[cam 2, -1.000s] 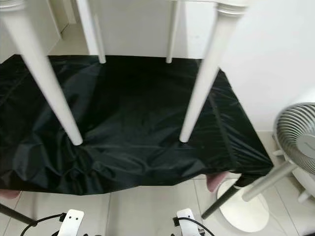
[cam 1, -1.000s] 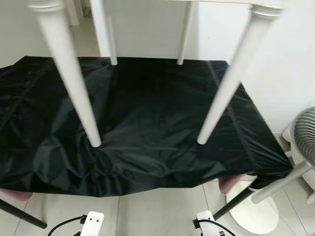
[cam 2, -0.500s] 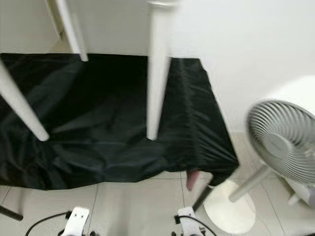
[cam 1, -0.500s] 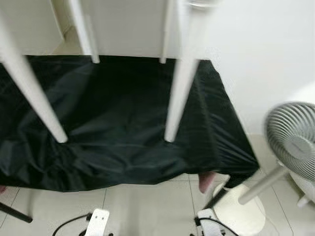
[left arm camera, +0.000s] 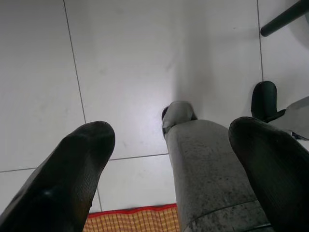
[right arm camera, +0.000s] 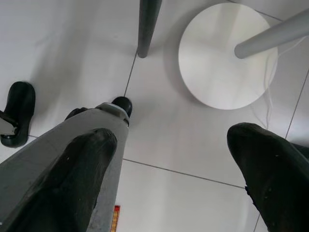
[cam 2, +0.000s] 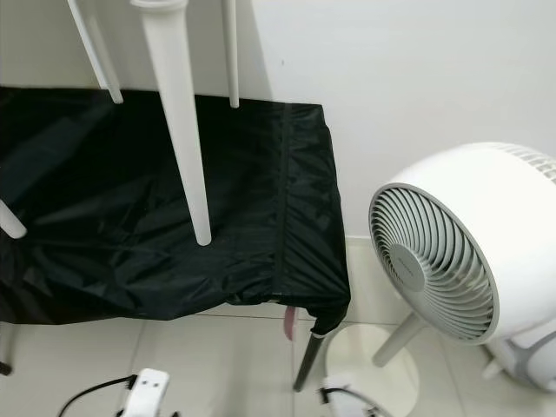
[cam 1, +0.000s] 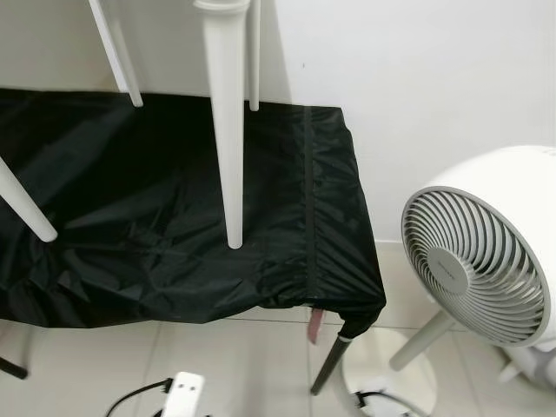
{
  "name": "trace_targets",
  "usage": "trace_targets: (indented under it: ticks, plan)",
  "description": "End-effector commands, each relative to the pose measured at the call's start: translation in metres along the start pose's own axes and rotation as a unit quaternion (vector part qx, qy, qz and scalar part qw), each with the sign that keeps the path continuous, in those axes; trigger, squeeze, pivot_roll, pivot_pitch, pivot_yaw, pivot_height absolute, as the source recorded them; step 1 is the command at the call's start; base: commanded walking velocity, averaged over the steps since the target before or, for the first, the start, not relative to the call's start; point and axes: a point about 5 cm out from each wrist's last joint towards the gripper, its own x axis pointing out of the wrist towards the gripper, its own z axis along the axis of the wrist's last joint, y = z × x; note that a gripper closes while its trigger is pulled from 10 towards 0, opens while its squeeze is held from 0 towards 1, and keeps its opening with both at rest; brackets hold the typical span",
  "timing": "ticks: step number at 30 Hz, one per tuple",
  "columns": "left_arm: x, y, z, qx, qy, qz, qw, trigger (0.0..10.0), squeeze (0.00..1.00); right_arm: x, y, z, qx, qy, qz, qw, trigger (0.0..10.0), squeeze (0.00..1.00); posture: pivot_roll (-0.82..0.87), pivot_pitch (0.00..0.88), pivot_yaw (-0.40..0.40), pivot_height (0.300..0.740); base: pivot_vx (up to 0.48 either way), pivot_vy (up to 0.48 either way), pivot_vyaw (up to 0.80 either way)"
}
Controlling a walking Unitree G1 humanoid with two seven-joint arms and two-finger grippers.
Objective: Building children table
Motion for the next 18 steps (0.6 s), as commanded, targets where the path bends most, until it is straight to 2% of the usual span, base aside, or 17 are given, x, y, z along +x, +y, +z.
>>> trace_targets:
  ticks: [1, 9, 18]
  plan:
    - [-0.0025, -0.0011, -0.0153, 0.001, 0.028, -0.004, 1.0, 10.0, 0.0, -0.0004, 0.0089, -0.0041, 0.0, 0.008, 0.012, 1.0, 10.0, 0.0, 0.08, 0.0, -0.018, 0.74, 0.0, 0.0, 0.0]
    - [-0.0023, -0.0034, -0.0127, 0.0, 0.017, -0.012, 1.0, 10.0, 0.0, -0.0007, 0.009, -0.0057, -0.013, 0.011, 0.014, 1.0, 10.0, 0.0, 0.08, 0.0, -0.022, 0.74, 0.0, 0.0, 0.0]
    - [-0.0024, -0.0046, -0.0136, 0.017, 0.019, -0.017, 1.0, 10.0, 0.0, -0.0009, 0.0087, -0.0067, -0.019, 0.013, 0.013, 1.0, 10.0, 0.0, 0.07, 0.0, -0.019, 0.74, 0.0, 0.0, 0.0]
